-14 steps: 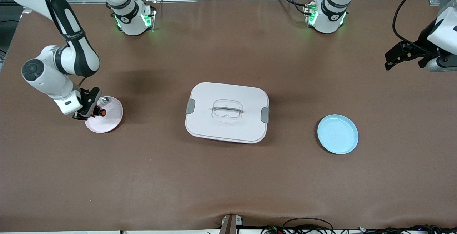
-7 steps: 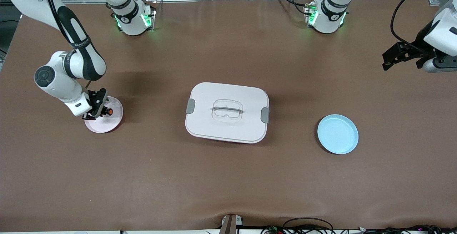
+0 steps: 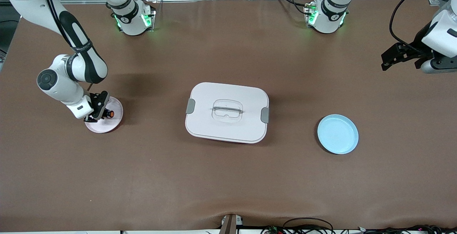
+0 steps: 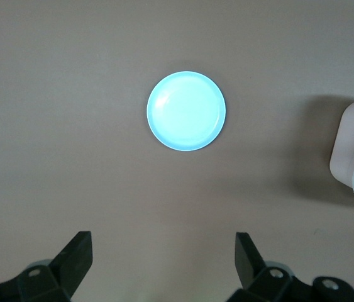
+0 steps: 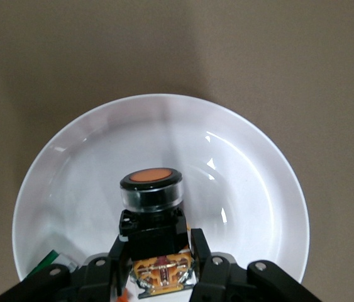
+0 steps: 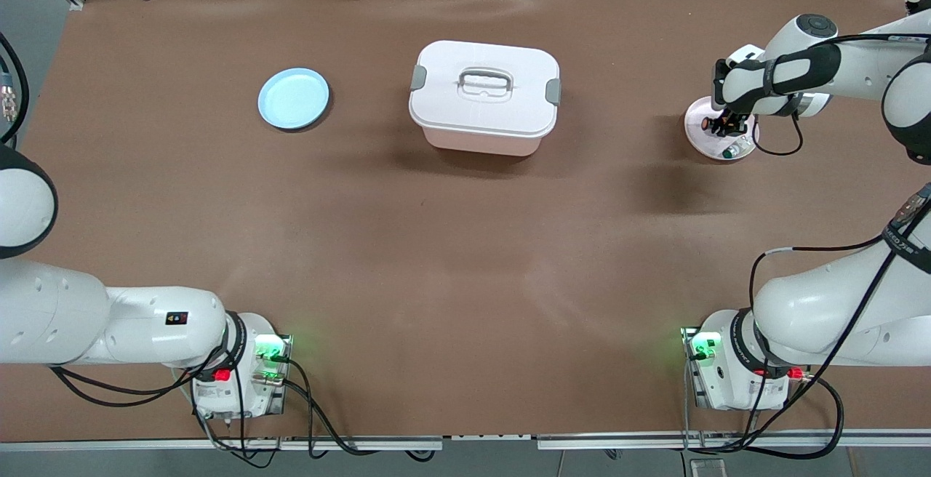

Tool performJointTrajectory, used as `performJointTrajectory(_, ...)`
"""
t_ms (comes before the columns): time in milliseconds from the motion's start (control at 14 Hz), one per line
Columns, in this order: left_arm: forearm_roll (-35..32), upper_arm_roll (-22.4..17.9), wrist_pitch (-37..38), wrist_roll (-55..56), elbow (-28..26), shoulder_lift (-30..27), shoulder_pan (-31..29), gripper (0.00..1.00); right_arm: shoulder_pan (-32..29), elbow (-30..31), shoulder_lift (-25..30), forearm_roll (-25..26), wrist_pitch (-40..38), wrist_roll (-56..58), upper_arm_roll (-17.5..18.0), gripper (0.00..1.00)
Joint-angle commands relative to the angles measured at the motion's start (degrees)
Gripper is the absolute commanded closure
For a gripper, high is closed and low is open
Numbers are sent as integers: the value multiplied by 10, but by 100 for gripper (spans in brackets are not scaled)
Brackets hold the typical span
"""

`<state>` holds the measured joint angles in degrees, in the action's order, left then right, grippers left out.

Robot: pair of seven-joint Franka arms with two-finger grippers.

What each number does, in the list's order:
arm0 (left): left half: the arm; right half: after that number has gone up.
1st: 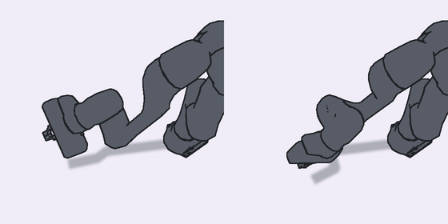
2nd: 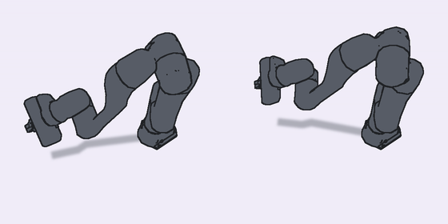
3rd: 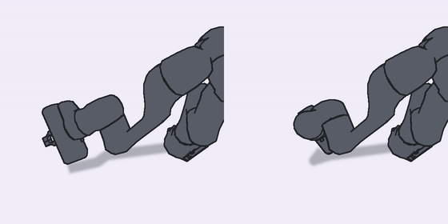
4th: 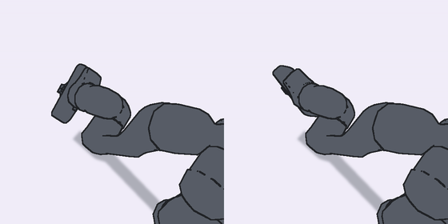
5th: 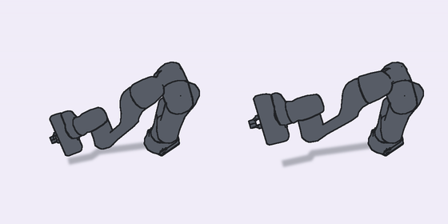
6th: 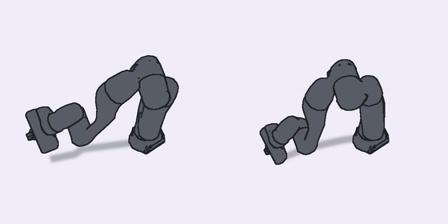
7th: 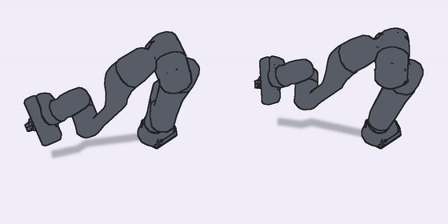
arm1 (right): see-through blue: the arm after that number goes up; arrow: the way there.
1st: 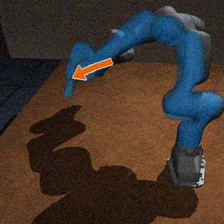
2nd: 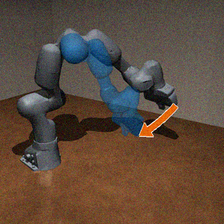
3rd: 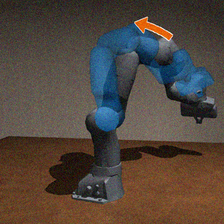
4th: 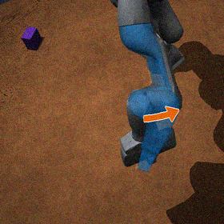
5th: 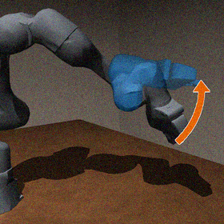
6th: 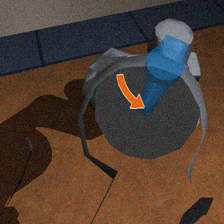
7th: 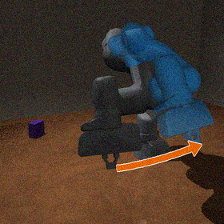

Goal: Transfer orange switch to right arm and place
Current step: 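Lower the orange switch onto the white plate with the right gripper, then open the right gripper to release the switch on the plate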

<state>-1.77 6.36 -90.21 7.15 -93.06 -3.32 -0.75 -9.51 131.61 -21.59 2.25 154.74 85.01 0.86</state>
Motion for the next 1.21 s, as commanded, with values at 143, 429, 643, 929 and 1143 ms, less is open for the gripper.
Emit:
performJointTrajectory(143,10,8,-3,-9,-11,-10,-1,0,-7,-17,-21,7,18,8,5,100)
performJointTrajectory(429,11,9,-3,-9,-10,-11,-1,0,-7,-17,-24,6,18,4,5,90)
performJointTrajectory(643,11,9,-1,-12,-5,-13,-1,0,-7,-18,-24,4,18,2,5,59)
performJointTrajectory(929,11,3,3,-35,-3,-13,-5,0,-10,-21,-23,4,17,9,5,0)
performJointTrajectory(1143,11,1,7,-40,-3,-14,-8,0,-9,-26,-16,4,11,9,5,0)
